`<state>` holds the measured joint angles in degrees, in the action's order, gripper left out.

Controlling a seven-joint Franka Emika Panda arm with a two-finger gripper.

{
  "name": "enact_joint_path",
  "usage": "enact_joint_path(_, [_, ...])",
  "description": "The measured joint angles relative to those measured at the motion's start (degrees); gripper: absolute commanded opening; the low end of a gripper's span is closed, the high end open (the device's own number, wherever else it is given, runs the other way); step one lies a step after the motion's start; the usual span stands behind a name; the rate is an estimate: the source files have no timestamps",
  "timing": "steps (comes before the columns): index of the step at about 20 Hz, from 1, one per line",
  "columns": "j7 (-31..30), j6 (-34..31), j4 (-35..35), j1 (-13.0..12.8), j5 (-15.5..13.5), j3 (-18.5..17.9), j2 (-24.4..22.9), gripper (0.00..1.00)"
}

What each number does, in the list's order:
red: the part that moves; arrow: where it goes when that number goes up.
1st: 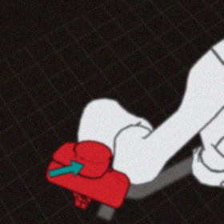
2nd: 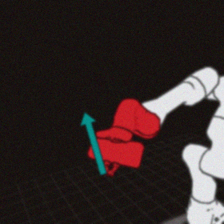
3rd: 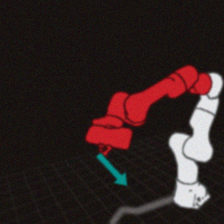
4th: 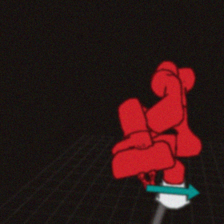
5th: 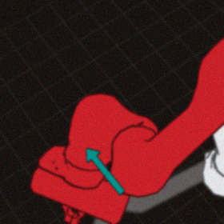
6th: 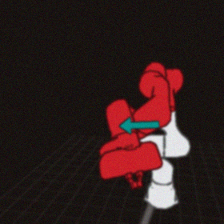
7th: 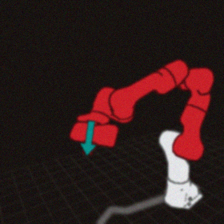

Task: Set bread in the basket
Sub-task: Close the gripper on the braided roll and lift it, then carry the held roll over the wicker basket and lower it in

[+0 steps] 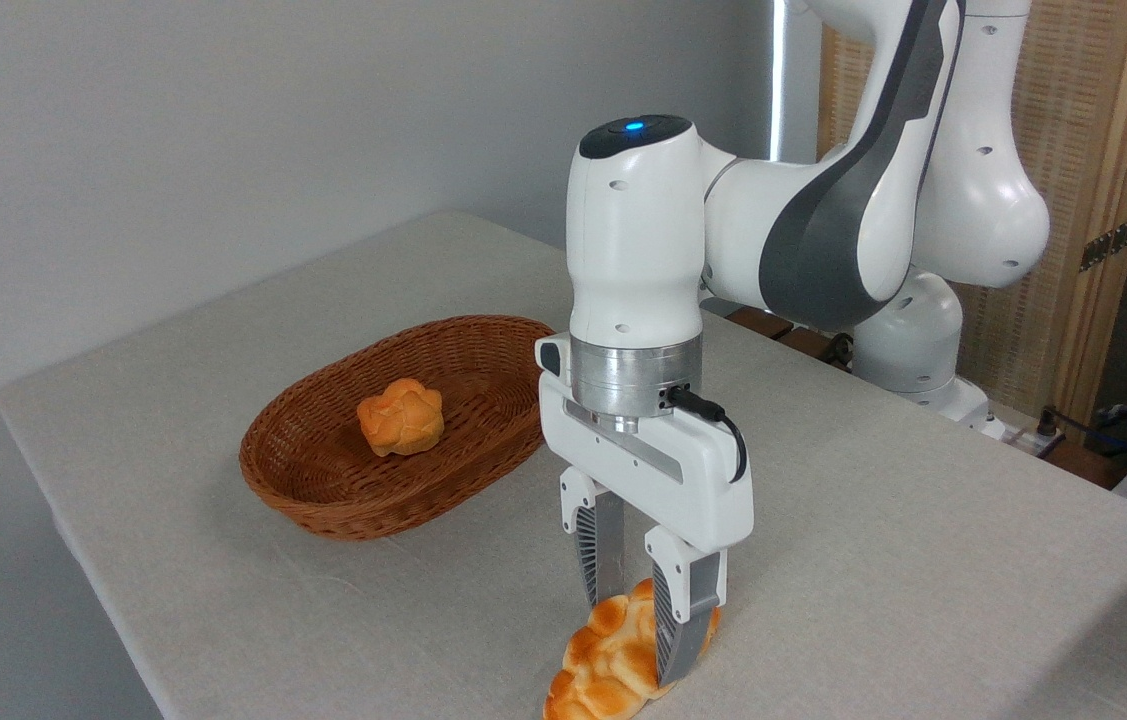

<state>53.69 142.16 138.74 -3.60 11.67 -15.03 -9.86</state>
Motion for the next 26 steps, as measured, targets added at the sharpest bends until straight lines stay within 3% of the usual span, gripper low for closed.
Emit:
enact_joint_path(12, [-0.2, 0.05, -0.25, -0.31, -0.45, -0.15, 0.1, 0.45])
enact_joint_path(18, [-2.06, 0.05, -1.36, -1.59, -10.39, 0.17, -0.21, 0.46])
enact_joint_path(22, [-6.49, -0.51, -2.31, -2.29, -17.49, 3.21, -1.94, 0.46])
enact_joint_path(26, [-11.96, -8.58, -5.5, -2.82, -23.54, 6.44, -5.19, 0.46])
